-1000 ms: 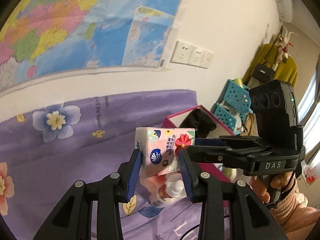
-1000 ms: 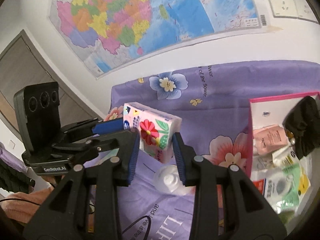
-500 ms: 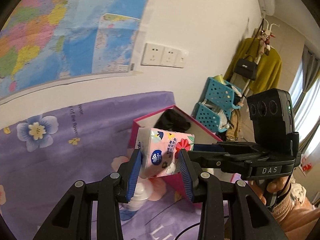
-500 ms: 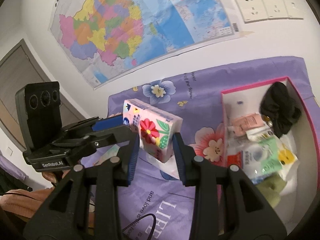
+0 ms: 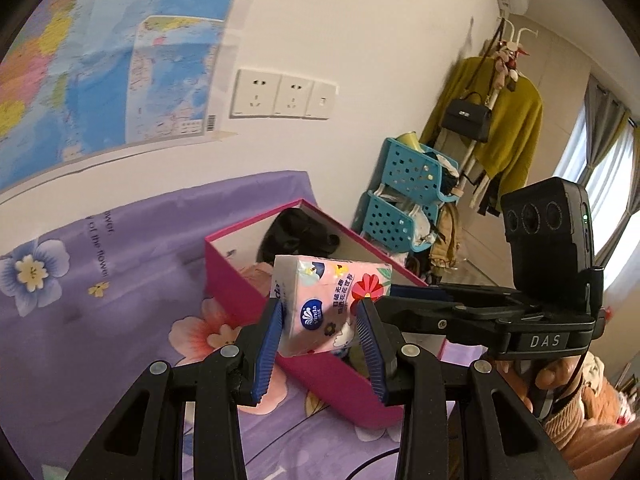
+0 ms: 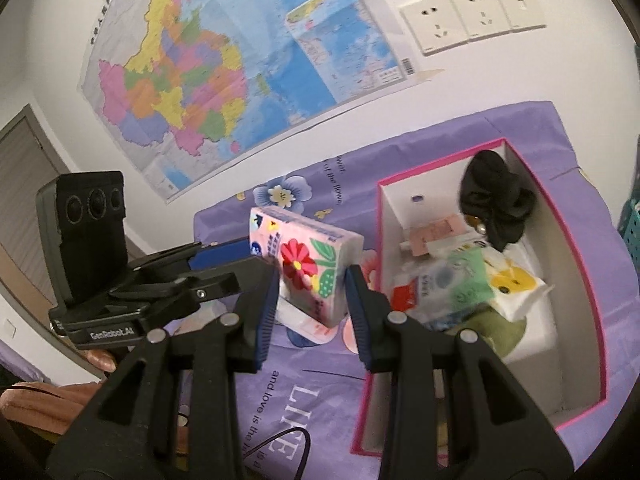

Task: Organize soft objects
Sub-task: 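Carry the tissue pack with the left gripper over the pink box, then lower the tissue pack into the pink box and open the left gripper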

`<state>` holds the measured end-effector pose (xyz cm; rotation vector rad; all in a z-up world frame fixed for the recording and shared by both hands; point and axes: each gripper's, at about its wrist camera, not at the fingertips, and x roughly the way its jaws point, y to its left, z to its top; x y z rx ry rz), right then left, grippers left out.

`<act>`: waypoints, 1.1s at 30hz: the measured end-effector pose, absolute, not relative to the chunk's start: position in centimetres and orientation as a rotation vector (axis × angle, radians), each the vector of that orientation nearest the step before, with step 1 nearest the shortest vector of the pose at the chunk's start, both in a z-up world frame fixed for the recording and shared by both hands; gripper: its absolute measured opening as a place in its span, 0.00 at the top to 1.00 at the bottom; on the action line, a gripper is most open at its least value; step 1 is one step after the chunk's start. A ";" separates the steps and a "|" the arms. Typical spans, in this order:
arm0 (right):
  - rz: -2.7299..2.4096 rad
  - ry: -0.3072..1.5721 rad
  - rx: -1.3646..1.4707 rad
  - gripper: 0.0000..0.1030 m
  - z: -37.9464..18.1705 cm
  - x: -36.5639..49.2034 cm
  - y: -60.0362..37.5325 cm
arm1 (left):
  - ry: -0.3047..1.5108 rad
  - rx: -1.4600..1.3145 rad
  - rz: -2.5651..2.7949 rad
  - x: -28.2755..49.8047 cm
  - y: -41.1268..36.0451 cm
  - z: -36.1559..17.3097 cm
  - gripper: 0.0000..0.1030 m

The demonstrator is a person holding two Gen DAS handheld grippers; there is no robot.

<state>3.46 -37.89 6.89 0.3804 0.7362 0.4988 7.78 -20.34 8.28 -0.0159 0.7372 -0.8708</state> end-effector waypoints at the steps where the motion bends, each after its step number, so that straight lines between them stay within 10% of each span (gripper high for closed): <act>1: 0.493 0.736 0.384 0.64 6.8 3.4 -38.2 | 0.738 -0.016 -0.877 7.7 -20.6 8.3 0.64; 33: 0.330 0.685 0.417 0.64 5.6 1.5 -43.8 | 0.795 -0.001 -0.932 9.1 -27.5 6.0 0.64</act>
